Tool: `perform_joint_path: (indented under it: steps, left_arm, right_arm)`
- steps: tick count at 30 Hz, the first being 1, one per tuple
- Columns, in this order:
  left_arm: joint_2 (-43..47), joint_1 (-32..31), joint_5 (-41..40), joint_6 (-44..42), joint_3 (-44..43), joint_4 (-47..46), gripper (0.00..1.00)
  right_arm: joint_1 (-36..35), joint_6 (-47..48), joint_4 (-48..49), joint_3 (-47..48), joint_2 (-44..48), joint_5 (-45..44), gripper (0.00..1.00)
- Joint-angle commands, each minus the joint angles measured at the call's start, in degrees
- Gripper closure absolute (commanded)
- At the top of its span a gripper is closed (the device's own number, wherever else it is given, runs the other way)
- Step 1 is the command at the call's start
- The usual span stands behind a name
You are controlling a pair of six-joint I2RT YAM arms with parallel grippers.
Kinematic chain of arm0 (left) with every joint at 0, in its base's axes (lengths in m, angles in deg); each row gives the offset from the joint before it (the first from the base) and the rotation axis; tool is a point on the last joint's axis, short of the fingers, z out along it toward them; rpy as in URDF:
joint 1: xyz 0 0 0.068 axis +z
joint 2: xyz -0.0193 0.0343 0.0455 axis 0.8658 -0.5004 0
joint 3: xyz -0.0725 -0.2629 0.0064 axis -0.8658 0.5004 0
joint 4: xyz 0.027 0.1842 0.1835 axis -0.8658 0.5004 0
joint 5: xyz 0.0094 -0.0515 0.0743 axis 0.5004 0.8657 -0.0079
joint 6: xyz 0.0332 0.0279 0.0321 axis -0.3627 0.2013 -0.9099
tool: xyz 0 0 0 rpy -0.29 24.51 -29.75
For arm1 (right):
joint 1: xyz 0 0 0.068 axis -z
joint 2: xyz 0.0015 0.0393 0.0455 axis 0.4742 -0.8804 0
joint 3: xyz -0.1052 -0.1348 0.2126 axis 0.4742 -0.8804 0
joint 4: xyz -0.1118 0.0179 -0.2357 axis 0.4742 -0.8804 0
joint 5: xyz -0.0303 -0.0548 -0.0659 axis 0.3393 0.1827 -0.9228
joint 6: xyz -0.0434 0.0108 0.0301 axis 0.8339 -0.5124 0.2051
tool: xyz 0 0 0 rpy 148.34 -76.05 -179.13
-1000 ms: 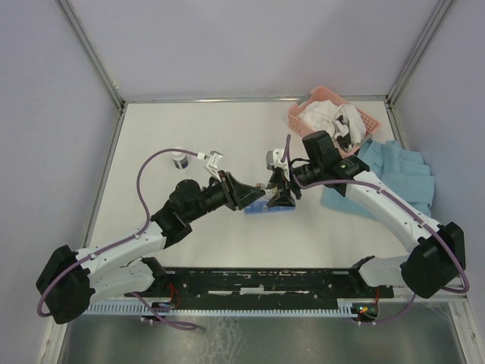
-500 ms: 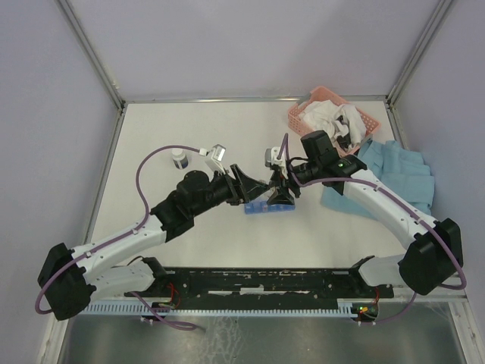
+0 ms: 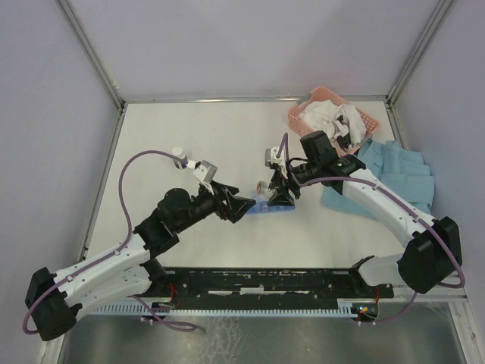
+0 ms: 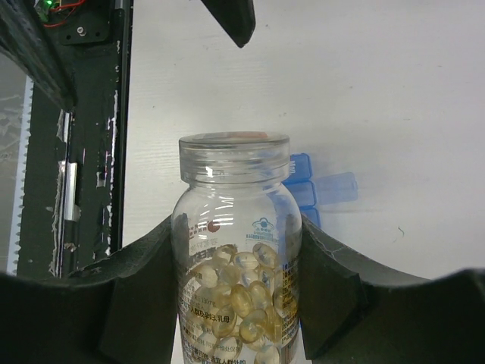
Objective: Sort the pills into containers
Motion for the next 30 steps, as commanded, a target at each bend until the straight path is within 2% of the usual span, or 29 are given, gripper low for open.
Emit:
perform_joint_path:
  steps: [1, 3, 7, 10, 17, 24, 30]
  left_arm:
    - [2.6, -0.15, 5.63, -16.99, 3.66, -10.03, 0.09]
    - [2.94, -0.19, 8.39, -20.43, 5.86, -15.11, 0.09]
    - [2.24, -0.12, 7.66, -28.05, 12.06, -27.81, 0.04]
    - [0.5, -0.16, 10.39, -32.03, 14.3, -36.22, 0.01]
    - [-3.56, -0.16, 22.14, -37.38, 6.25, -27.04, 0.01]
    - [-3.95, -0.15, 23.93, -41.83, 3.87, -23.83, 0.0]
    - [-8.95, -0.14, 25.99, -45.75, 0.14, -19.87, 0.09]
  right_arm:
    - [0.26, 0.65, -0.62, 1.17, 0.35, 2.58, 0.99]
    - [0.27, 1.27, -1.23, 1.24, 0.58, 3.17, 0.99]
    - [0.32, 3.75, -3.23, 1.46, 1.0, 4.62, 0.99]
    - [0.18, 5.37, -4.22, 1.45, 1.42, 4.84, 0.99]
    - [0.19, 9.15, -6.5, 1.46, 1.43, 6.7, 0.99]
    - [0.19, 12.24, -7.75, 1.11, 1.63, 6.44, 0.99]
    - [0.16, 13.53, -8.6, 1.1, 1.51, 6.38, 0.99]
